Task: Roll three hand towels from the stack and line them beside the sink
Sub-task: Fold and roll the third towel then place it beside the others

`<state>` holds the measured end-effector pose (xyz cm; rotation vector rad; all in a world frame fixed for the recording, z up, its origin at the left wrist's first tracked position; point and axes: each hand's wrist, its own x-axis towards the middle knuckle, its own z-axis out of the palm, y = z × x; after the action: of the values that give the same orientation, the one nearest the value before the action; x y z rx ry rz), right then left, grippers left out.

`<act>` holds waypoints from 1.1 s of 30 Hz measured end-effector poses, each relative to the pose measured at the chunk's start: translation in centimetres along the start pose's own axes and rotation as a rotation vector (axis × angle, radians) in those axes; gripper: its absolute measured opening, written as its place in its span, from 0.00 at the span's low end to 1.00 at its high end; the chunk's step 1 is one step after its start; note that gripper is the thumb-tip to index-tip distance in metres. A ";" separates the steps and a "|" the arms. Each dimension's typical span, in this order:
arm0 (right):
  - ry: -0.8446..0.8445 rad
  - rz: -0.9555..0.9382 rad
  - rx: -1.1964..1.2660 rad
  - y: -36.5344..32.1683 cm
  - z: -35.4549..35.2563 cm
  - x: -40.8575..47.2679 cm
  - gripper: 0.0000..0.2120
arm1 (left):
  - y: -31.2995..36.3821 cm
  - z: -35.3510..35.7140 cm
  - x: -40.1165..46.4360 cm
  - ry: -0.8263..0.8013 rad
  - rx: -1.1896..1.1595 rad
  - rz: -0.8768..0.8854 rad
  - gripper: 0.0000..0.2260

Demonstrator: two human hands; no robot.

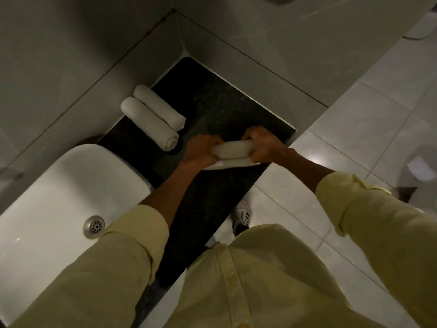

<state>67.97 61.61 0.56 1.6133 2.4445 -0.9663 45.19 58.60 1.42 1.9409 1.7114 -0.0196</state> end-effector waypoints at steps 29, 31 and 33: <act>0.005 -0.185 0.288 2.0 2.9 5.8 0.32 | -9.4 0.1 10.3 -0.070 -0.175 0.109 0.35; 0.037 -0.262 0.306 0.5 2.0 8.2 0.31 | -4.9 -4.5 7.7 0.226 -0.215 0.087 0.38; 0.070 -0.322 0.272 -0.8 1.8 10.8 0.31 | -5.7 -4.7 6.7 0.626 -0.331 -0.132 0.33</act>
<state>61.91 69.19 -4.49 1.3607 2.7818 -1.3608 39.62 66.84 0.79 1.6747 2.0575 0.8479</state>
